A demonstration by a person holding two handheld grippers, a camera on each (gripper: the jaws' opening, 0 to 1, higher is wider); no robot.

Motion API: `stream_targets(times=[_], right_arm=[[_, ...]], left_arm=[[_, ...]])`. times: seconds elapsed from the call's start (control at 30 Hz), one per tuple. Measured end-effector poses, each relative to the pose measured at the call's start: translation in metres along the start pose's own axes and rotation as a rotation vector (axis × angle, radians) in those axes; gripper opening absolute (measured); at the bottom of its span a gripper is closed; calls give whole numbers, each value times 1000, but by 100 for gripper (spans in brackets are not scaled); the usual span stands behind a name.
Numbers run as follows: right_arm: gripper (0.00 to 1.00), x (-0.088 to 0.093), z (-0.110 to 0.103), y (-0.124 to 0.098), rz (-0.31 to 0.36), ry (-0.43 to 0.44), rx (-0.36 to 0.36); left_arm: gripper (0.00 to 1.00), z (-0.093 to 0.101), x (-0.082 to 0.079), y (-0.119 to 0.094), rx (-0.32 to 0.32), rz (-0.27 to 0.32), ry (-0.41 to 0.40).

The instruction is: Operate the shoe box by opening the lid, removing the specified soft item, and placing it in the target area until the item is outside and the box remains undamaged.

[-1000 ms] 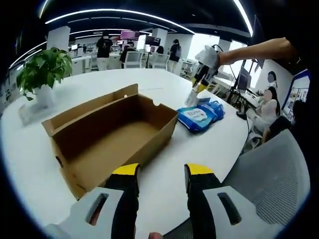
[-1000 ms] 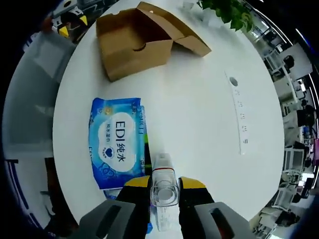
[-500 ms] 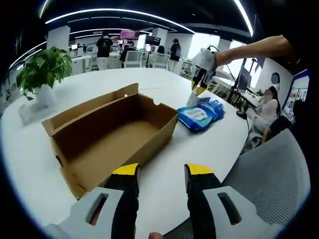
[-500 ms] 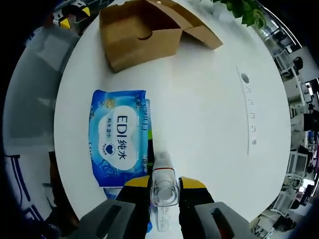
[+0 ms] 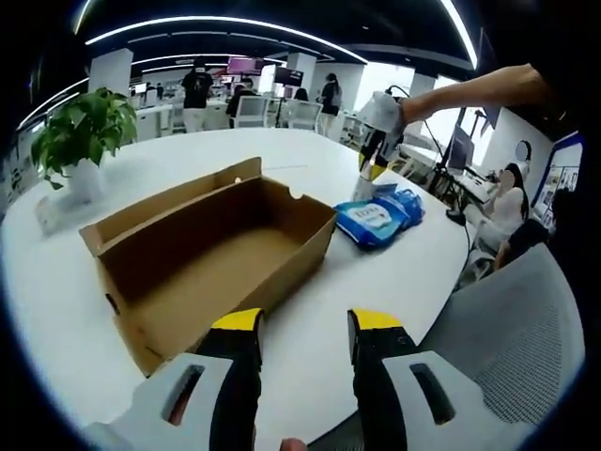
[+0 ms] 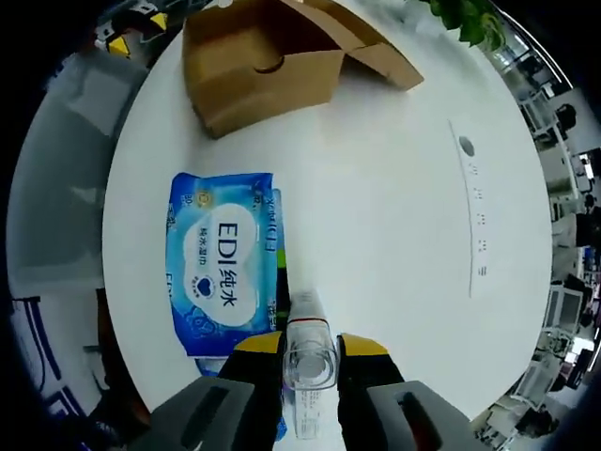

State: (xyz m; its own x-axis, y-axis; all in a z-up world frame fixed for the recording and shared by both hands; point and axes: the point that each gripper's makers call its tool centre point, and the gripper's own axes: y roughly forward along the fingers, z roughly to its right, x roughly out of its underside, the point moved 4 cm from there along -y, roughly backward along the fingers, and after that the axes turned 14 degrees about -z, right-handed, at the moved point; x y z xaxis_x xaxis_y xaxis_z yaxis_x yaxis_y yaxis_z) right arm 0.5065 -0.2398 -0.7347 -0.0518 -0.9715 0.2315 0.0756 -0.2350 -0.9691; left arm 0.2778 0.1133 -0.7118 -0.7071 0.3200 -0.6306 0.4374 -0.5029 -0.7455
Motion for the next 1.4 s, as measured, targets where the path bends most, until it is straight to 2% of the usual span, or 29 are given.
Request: stream_targets(times=[0.33,0.73,1.4], right_arm=[[18,-1,0,2,-3,-7,-4],[22,0,6,0,9,-2,33],[32,16,7,-29,45,36,136]], left_arm=[[36,-1,1,-1,-4,-1,2],[36,-1,1,0,-9,-3,5],[36,0,2,1,-10,-10,13]])
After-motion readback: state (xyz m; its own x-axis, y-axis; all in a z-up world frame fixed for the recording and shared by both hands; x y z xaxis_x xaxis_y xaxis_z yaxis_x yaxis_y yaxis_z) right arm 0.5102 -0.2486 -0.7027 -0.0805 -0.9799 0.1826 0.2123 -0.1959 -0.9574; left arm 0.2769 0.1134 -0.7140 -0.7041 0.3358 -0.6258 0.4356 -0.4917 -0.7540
